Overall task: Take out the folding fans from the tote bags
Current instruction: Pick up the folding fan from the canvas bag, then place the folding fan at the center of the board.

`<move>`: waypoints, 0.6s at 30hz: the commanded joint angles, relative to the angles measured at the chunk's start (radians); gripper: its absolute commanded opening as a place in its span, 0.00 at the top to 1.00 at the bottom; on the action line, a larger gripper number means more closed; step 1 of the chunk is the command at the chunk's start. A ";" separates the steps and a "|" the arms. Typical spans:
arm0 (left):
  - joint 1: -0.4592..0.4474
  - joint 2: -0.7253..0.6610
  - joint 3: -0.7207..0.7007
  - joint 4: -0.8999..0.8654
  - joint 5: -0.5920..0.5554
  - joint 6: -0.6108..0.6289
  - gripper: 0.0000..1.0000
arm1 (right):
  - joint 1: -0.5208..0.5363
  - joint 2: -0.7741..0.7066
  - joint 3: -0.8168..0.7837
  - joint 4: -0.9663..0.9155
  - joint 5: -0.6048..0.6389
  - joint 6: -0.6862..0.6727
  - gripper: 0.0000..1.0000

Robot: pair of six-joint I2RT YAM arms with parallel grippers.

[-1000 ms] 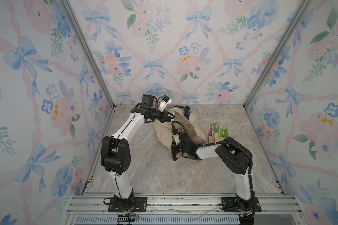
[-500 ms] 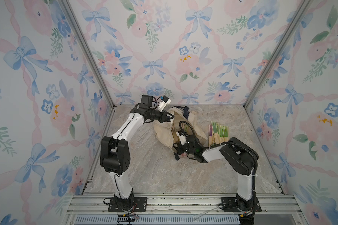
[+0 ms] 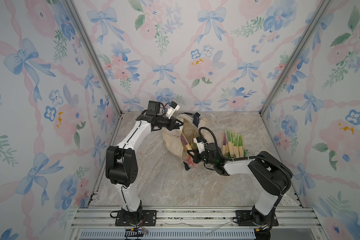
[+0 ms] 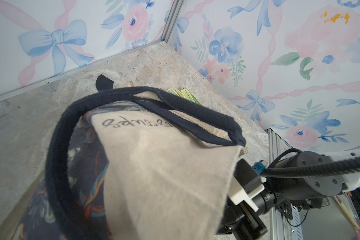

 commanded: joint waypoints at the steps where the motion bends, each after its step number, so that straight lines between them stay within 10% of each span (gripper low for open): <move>1: 0.007 -0.045 -0.008 0.026 0.021 0.000 1.00 | -0.006 -0.081 -0.059 -0.087 0.030 -0.038 1.00; 18: 0.013 0.001 0.026 0.025 0.032 -0.037 1.00 | -0.004 -0.481 -0.263 -0.334 -0.019 -0.127 1.00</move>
